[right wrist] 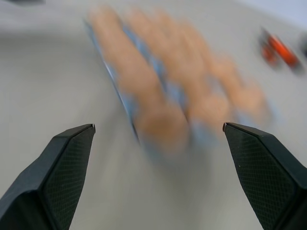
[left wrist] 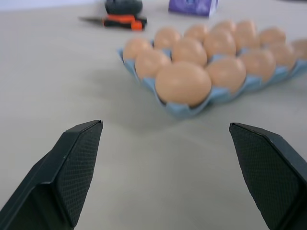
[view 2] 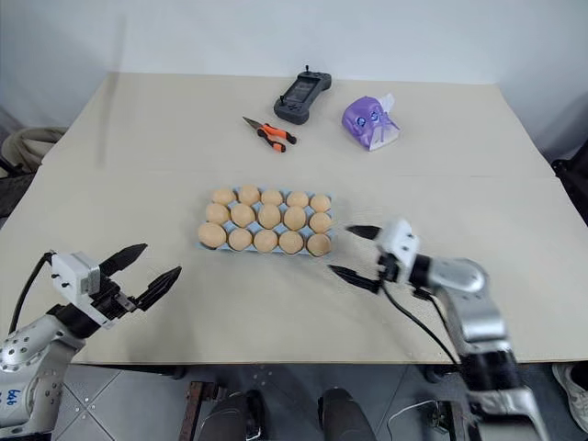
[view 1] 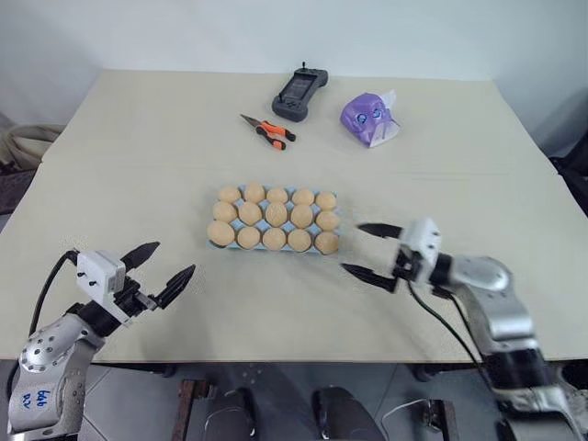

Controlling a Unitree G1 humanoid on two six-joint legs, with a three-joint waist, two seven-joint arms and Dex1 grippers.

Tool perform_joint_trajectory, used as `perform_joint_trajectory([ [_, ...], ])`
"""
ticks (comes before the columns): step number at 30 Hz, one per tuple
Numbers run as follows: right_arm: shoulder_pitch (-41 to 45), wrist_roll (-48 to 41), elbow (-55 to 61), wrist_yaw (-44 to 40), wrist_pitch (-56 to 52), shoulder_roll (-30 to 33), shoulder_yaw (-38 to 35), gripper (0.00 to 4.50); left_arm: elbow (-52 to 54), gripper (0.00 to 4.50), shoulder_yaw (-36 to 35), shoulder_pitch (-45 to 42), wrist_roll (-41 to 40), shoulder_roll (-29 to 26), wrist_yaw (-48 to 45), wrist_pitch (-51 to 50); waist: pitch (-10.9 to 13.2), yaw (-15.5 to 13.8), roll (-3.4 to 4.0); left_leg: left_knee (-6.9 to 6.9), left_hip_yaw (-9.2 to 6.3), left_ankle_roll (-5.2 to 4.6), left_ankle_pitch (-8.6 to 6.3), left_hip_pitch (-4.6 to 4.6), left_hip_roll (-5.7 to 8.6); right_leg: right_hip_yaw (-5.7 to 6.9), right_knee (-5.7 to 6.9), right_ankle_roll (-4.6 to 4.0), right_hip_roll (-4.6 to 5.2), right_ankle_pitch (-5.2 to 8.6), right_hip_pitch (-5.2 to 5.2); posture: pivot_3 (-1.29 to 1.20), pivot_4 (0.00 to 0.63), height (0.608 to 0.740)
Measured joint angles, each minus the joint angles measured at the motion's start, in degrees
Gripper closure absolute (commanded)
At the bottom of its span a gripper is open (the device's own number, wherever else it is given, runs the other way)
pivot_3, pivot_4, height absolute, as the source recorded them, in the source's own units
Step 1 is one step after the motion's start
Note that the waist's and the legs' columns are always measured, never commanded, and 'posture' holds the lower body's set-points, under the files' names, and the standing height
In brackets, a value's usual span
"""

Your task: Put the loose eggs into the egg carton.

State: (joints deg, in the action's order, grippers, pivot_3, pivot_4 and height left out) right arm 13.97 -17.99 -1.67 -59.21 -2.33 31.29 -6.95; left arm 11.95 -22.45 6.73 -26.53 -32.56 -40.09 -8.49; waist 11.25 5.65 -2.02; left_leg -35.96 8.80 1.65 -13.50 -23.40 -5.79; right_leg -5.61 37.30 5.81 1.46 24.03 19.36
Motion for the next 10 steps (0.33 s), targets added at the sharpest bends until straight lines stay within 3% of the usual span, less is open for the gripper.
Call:
perform_joint_trajectory([
  [10, -4.6, -3.5, -0.8, -0.2, 2.3, 1.3, -3.8, 0.03, -1.2, 0.00, 1.1, 0.2, 2.0, -0.6, -1.4, 2.3, 0.0, 0.4, -0.01, -0.04, 0.08, -0.06, 0.00, 0.20, -0.05, -0.10, 0.04, 0.06, 0.08, -0.04, -0.21, 0.00, 0.150, 0.740],
])
